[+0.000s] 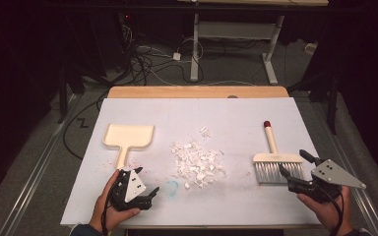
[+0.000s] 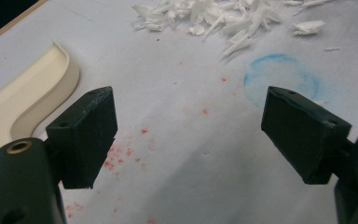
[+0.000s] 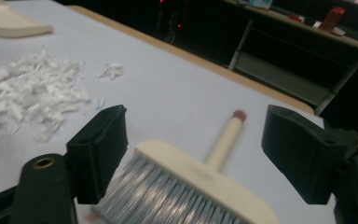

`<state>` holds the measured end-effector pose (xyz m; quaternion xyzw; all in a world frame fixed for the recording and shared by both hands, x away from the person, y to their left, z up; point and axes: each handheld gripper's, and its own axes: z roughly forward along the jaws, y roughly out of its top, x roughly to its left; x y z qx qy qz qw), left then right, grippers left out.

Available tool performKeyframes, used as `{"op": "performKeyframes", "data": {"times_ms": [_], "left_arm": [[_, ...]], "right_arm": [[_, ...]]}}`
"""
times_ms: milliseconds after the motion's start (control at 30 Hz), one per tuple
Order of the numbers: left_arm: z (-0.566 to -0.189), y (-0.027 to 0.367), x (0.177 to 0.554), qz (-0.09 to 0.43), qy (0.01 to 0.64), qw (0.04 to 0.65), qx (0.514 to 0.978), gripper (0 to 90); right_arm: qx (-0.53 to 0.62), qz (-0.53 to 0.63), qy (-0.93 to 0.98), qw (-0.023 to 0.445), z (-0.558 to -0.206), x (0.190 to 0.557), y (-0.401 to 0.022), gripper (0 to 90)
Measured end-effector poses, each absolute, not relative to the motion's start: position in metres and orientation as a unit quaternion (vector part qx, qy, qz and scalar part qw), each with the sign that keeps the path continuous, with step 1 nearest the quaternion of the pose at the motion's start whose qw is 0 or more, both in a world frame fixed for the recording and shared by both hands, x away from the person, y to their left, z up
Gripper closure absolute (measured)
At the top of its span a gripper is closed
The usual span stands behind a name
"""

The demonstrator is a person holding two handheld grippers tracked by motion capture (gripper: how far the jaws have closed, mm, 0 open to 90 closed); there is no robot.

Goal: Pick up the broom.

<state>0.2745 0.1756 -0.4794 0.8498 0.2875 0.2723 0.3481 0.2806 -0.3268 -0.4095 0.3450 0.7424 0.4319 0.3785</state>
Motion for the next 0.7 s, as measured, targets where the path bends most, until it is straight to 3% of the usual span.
{"op": "performKeyframes", "data": {"times_ms": [533,633,700], "left_arm": [[-0.482,0.173,0.282,0.268,0.284,0.347,0.853,17.0],[-0.482,0.173,0.282,0.269,0.283,0.341,0.855,17.0],[-0.482,0.173,0.281,0.271,0.284,0.343,0.853,17.0]], "right_arm": [[0.371,0.405,0.748,0.373,-0.415,0.299,-0.326,23.1],[0.379,0.38,0.76,0.367,-0.415,0.318,-0.323,23.7],[0.397,0.37,0.768,0.339,-0.416,0.334,-0.321,23.6]]}}
